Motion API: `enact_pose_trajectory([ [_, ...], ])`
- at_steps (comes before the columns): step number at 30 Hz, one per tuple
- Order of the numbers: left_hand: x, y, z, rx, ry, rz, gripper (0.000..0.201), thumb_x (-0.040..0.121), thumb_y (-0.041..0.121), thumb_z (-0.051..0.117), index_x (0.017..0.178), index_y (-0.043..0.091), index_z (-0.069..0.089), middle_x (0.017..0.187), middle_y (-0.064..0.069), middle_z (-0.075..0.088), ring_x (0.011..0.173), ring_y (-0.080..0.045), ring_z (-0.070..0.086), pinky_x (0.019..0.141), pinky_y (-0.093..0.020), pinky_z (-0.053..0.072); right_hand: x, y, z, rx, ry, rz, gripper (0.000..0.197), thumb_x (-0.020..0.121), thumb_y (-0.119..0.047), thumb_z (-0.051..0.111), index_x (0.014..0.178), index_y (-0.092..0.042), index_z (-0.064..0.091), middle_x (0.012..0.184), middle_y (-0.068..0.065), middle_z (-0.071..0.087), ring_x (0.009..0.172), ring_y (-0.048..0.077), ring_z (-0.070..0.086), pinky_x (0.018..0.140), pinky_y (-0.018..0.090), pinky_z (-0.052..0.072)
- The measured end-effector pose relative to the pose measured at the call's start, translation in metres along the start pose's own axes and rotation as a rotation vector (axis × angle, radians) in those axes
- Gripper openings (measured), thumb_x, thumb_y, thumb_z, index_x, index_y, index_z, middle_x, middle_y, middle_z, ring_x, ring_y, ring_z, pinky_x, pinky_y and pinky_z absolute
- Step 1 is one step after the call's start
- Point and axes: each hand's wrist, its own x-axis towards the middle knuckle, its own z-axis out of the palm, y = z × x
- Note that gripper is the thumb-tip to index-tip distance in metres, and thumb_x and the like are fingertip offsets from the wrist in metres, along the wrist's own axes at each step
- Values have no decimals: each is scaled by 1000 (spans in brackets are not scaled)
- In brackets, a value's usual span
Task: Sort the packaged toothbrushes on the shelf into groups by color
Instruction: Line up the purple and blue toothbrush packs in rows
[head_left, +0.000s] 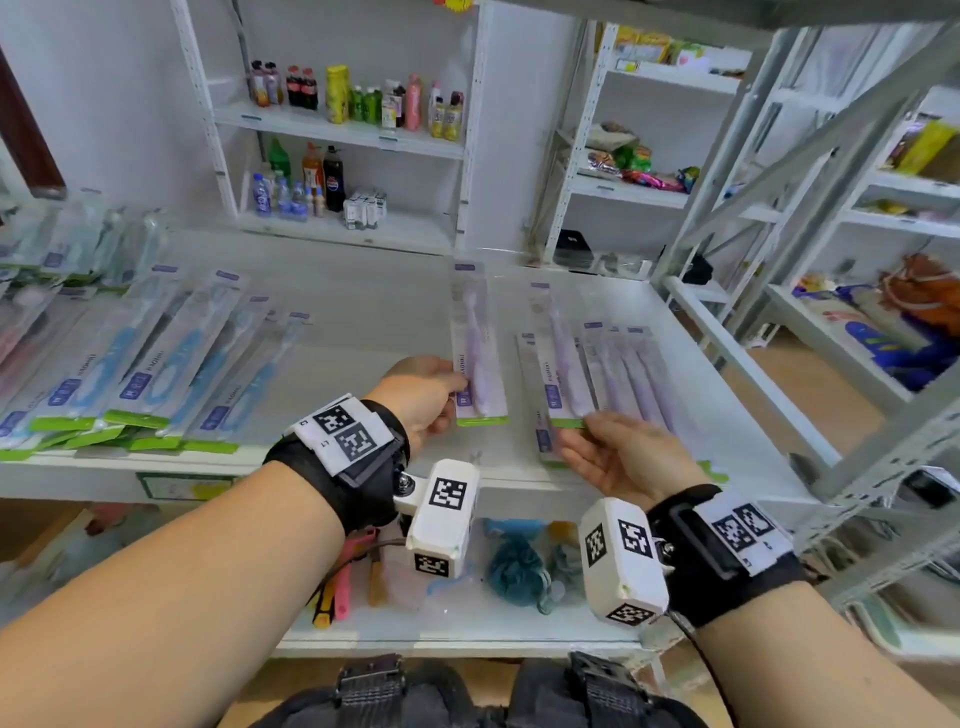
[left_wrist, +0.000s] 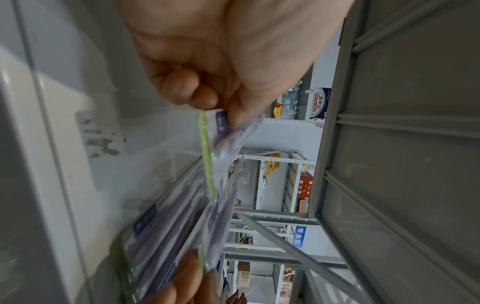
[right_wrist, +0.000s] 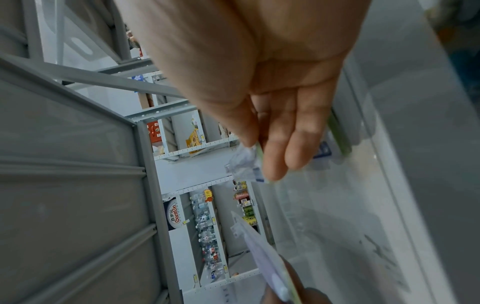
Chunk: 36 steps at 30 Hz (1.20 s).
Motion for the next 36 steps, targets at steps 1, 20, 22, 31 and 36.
enact_pose_trajectory([
  [1,0,0,4,14,-4,-9,21,88,-2,49,72,9,57,56,-5,44,44,-12,30,35,-15,21,-1,1,-4,-28,9,-11,6,95,-3,48,94,0,53,62,14,69,53,17,68,53,28,59],
  [20,0,-12,50,64,-82,-95,16,90,1,51,80,9,61,61,-5,42,42,-9,31,35,-15,27,-3,9,-37,-1,137,-63,7,92,-5,57,91,2,56,59,13,69,52,15,68,53,24,58],
  [22,-1,-13,52,65,-86,-95,17,90,1,51,79,10,61,59,-4,42,39,-8,32,34,-15,27,-2,11,-37,7,141,-61,8,92,-6,57,90,2,56,60,13,68,52,15,68,49,23,57],
  [31,-1,-18,59,108,-123,-86,20,91,0,50,79,11,61,59,-4,48,42,-8,38,36,-17,34,-1,15,-35,-4,155,-64,14,92,-9,57,98,5,57,71,17,67,54,16,68,50,24,57],
  [36,3,-20,60,110,-128,-102,18,90,0,50,81,11,61,61,-5,50,46,-10,41,37,-17,36,-1,17,-36,-46,205,-6,13,91,-14,60,87,-2,58,58,10,69,47,14,66,46,26,55],
])
